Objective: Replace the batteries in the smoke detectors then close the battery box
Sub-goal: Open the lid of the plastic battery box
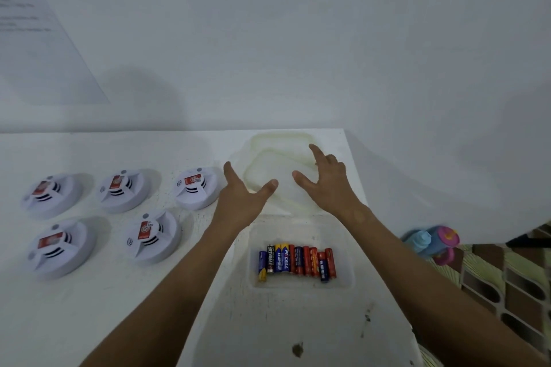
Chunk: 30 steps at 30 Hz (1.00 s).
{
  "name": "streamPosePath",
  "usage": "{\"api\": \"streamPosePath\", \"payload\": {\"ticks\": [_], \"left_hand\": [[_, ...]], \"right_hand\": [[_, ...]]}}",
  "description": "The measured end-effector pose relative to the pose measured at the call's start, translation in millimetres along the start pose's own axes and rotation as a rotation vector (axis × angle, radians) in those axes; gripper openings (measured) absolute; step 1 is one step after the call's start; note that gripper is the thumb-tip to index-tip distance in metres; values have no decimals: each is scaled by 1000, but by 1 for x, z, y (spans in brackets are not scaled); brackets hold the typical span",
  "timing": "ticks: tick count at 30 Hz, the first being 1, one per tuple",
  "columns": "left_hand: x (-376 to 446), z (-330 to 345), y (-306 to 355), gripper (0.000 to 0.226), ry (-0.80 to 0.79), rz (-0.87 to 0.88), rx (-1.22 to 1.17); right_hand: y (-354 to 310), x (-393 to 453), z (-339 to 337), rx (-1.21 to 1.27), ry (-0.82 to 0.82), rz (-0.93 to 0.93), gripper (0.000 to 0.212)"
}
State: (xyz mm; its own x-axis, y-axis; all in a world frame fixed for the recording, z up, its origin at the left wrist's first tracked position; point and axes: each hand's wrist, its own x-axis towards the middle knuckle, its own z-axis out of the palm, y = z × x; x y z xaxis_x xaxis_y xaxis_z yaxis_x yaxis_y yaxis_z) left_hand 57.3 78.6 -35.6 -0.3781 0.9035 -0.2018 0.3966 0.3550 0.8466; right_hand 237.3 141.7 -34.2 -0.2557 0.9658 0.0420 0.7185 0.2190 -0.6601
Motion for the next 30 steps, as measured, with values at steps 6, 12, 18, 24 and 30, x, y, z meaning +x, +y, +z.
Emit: {"api": "streamPosePath", "payload": {"ticks": [6,12,18,24,30], "left_hand": [[4,1,22,94,74,162,-7],[17,2,28,99,36,194,-101],[25,15,23,85,-36,228,-30],[32,17,15,64,-119,341,82],[43,19,10,51,-205,353,121]], "right_hand": [[-7,0,-5,343,-73,160,83],[-6,6,-9,454,-76,118,97],[-10,3,11,463,21,145,97],[-13,5,14,307,-37,77,84],[-11,12,13,300,-89,93,76]]}}
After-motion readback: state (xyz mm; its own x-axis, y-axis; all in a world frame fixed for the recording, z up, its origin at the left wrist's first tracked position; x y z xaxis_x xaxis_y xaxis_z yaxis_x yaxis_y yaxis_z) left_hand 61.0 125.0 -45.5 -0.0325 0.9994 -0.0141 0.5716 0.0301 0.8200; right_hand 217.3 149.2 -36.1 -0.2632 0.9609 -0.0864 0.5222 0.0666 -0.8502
